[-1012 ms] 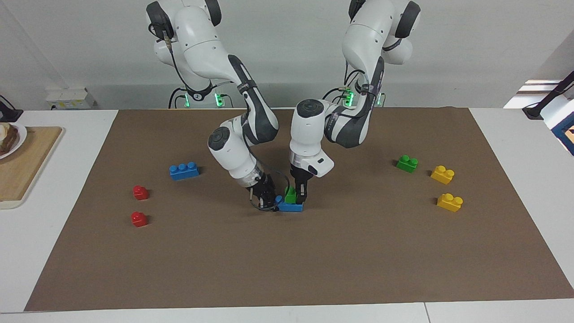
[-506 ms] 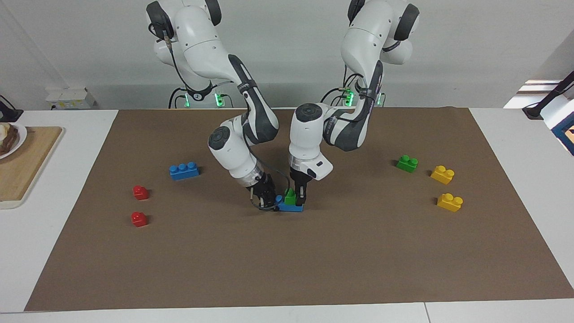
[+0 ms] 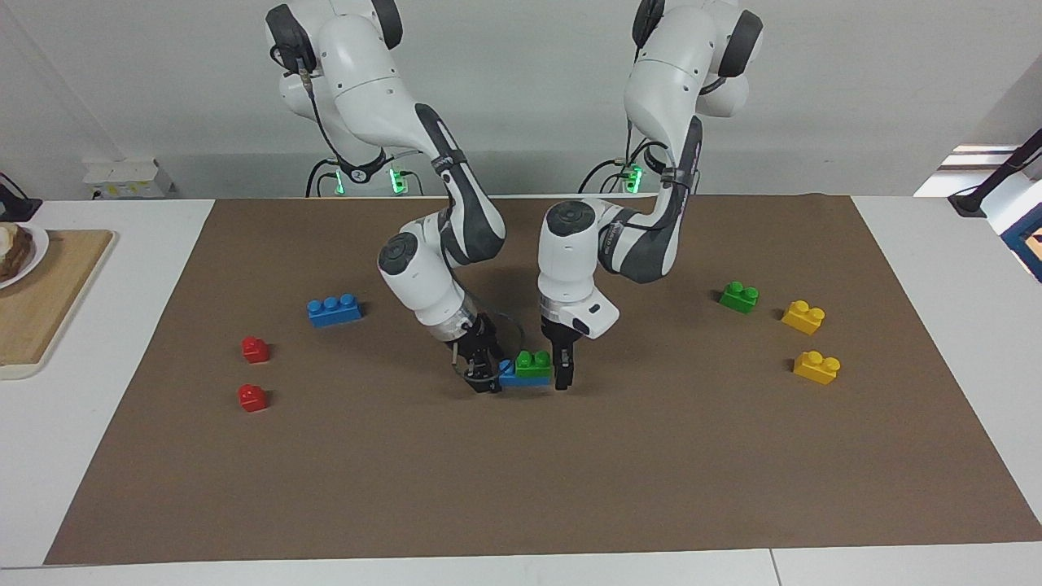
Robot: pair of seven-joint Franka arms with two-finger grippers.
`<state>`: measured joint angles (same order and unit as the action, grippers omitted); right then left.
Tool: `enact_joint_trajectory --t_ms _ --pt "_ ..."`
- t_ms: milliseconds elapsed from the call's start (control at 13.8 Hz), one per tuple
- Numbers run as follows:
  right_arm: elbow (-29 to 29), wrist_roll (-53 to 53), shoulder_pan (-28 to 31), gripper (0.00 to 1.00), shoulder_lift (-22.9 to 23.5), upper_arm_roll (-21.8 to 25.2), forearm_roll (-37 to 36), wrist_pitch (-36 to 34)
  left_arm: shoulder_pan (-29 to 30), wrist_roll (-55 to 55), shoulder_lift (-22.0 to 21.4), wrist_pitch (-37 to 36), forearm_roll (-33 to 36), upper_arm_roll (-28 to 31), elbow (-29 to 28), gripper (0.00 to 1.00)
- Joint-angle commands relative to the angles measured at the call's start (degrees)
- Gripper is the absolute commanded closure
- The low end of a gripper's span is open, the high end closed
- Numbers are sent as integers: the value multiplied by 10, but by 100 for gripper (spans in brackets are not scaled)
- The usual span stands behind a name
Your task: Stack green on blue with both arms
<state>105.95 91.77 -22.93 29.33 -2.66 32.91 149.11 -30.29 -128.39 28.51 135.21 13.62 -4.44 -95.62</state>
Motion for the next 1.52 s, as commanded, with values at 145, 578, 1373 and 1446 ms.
enact_joint_trajectory --t_ms 145,578,1373,1446 --pt "14 -22 -3 4 1 0 17 13 3 5 -113 -100 7 -2 -26 0" --pt "12 -39 15 3 0 0 17 0 30 145 -197 -213 -20 -2 -23 0" --pt "-17 -301 211 2 -26 5 -9 -217 202 511 -310 -329 -62 1 -22 0" --pt "-28 -323 221 2 -38 6 -45 -240 217 593 -314 -338 -62 2 -22 0"
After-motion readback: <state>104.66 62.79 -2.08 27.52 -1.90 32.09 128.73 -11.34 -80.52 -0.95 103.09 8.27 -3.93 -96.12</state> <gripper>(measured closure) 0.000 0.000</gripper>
